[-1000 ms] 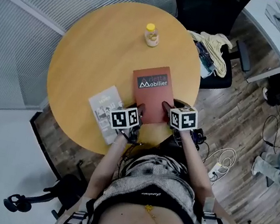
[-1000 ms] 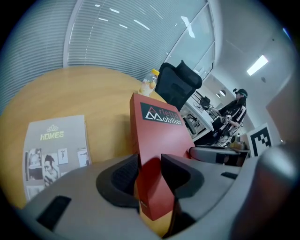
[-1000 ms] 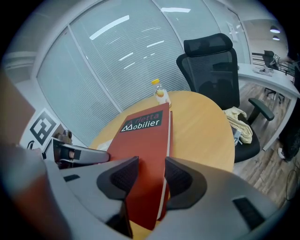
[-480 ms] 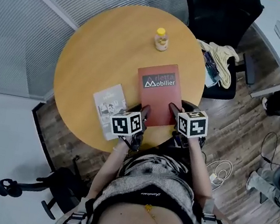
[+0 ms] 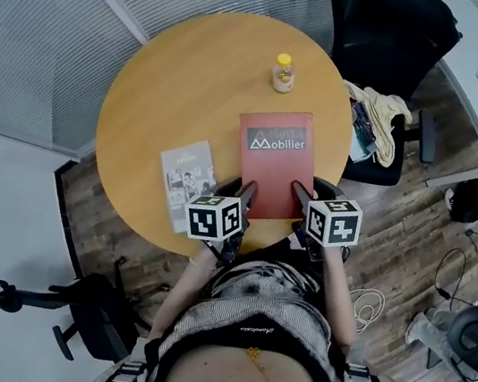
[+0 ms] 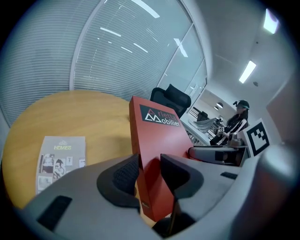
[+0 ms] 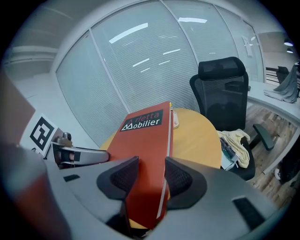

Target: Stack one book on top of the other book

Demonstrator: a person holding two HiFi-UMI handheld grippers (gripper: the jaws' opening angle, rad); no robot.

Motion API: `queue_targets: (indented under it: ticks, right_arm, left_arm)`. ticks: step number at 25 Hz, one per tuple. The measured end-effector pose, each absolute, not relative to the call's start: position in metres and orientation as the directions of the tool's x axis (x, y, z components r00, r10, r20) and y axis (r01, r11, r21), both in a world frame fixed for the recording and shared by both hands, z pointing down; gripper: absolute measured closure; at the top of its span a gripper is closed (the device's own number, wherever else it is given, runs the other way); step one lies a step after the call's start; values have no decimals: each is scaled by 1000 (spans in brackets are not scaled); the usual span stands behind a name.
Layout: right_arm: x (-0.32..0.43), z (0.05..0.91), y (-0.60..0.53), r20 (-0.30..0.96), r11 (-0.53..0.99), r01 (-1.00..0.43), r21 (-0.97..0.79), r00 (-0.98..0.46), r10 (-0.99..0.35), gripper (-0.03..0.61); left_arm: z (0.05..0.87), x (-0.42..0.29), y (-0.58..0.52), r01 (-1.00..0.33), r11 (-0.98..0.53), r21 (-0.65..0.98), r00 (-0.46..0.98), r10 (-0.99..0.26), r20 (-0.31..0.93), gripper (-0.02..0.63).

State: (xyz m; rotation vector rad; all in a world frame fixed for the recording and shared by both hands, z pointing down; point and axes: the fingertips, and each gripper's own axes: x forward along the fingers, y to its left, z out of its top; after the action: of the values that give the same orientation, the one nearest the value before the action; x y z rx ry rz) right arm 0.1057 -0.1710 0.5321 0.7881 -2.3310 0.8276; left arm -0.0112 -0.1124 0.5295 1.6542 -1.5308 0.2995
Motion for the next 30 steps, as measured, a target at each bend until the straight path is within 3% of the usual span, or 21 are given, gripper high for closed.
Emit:
queue_targets:
  ticks: [30]
  right_arm:
    - [108,519,-183,616,725,-587,-360,-734,-288,391]
  left_arm:
    - [516,-1,-112,-903,186,386,123,-751,649,462]
